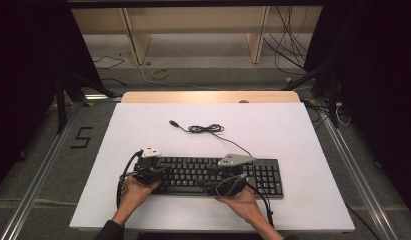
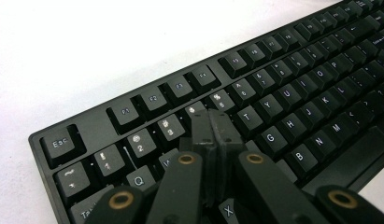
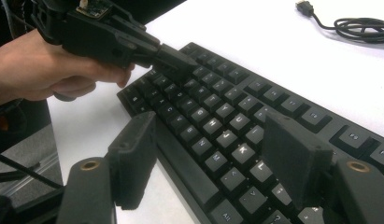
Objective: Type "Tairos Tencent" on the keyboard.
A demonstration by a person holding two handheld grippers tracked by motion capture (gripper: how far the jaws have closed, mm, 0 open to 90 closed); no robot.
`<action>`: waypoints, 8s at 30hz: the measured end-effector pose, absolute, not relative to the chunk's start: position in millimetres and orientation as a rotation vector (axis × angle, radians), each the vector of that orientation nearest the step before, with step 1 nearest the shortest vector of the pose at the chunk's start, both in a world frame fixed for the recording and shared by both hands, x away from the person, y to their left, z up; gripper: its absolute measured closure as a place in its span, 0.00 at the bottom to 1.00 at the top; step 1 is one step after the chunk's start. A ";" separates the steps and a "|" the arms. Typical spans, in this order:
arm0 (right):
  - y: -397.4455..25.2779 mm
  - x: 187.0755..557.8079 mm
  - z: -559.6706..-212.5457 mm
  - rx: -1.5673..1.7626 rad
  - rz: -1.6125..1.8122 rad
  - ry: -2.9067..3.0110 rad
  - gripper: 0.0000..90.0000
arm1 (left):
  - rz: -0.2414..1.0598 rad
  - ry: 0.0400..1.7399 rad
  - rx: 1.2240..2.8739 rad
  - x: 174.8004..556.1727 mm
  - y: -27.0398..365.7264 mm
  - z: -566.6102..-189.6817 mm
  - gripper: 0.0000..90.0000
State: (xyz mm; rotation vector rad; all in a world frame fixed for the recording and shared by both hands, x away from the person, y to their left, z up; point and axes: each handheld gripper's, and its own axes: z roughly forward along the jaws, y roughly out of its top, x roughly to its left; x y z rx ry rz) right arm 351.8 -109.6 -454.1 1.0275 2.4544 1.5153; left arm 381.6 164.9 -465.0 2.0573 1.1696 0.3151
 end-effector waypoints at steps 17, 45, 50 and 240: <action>-109.1 347.6 -456.9 1.019 1.510 2.466 0.40 | 0.317 1.178 2.074 386.8 162.9 -469.0 0.99; -109.8 346.5 -457.3 1.025 1.513 2.461 0.40 | 0.327 1.184 2.059 382.7 162.8 -465.4 0.98; -109.2 346.4 -457.5 1.024 1.512 2.462 0.40 | 0.323 1.180 2.038 381.2 166.0 -461.0 0.98; -127.1 339.8 -454.7 1.065 1.492 2.419 0.41 | 0.256 1.165 1.987 370.1 172.3 -460.5 0.90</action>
